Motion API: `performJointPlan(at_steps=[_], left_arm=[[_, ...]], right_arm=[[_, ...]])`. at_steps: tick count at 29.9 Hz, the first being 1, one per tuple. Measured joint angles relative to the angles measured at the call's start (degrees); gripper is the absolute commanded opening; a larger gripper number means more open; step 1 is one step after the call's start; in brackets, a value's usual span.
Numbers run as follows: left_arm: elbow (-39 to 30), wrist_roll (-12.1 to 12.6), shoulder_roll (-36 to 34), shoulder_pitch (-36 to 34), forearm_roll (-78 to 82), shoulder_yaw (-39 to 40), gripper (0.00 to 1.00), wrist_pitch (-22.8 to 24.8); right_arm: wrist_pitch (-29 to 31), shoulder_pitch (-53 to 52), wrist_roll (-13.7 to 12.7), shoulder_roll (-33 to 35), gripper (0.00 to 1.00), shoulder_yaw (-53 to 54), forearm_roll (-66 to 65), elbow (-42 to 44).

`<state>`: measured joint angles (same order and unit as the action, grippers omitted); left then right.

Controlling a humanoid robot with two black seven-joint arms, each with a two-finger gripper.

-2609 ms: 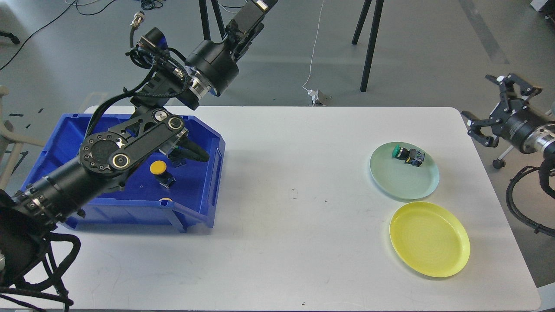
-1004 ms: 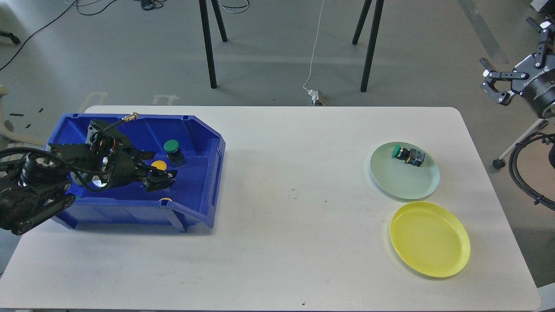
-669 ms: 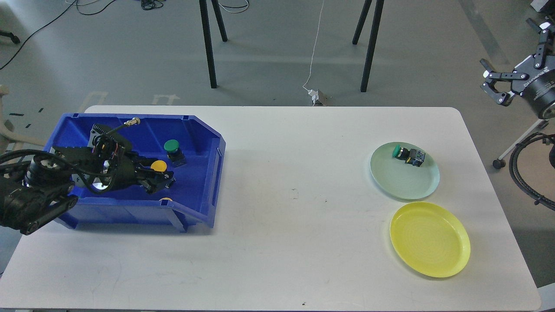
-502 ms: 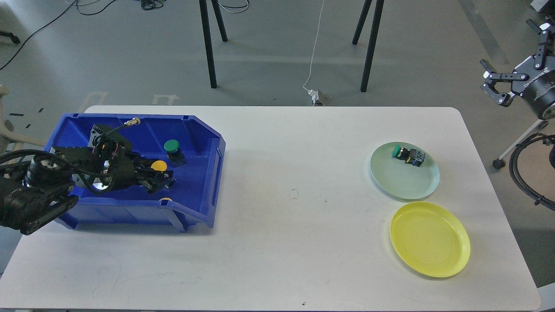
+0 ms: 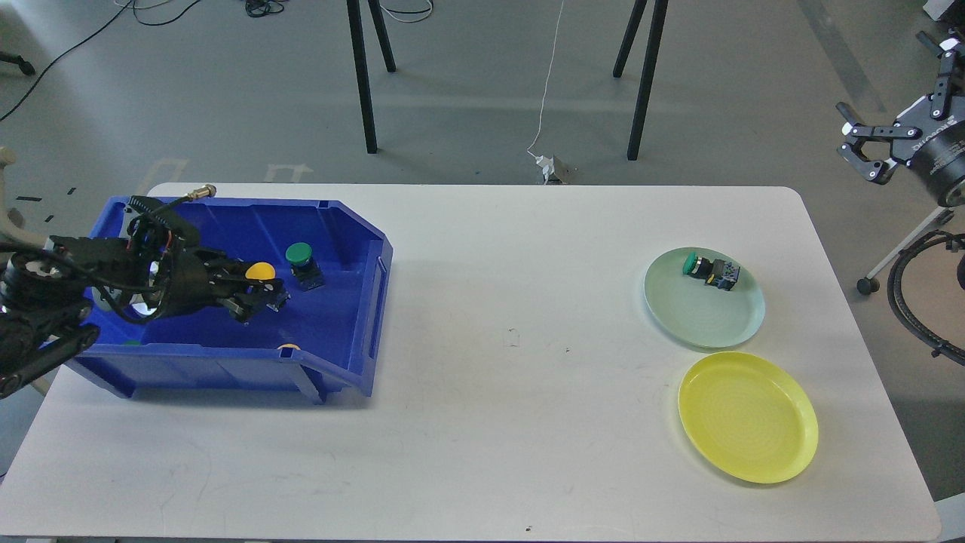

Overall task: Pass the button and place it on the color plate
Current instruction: 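Lift the yellow button and carry it toward the right gripper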

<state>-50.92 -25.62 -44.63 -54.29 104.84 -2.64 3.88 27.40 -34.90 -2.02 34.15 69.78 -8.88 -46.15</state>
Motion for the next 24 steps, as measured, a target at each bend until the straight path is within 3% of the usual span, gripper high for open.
performJointPlan(at_steps=[6,10,16,24], left_arm=[[-11.9,0.1,-10.1,-5.3,-0.9,1.4,0.32,0.5],[-17.2,0.1,-11.3,-7.5,-3.8,6.9,0.32,0.2],[-19.6,0.5,-3.8,-7.1,-10.9,18.3,0.29,-0.5],[-18.9,1.3,8.7,-5.8,-15.1,19.6,0.28,-7.8]], right_arm=[[0.0,0.1,-0.1,0.2,0.99,0.0,0.0,-0.2],[-0.4,0.6,-0.2,0.2,0.98,0.0,0.1,-1.8],[-6.4,5.9,0.0,-0.8,0.98,0.0,0.1,-12.8],[-8.2,11.1,-0.4,-5.8,0.98,-1.6,-0.2,-25.0]])
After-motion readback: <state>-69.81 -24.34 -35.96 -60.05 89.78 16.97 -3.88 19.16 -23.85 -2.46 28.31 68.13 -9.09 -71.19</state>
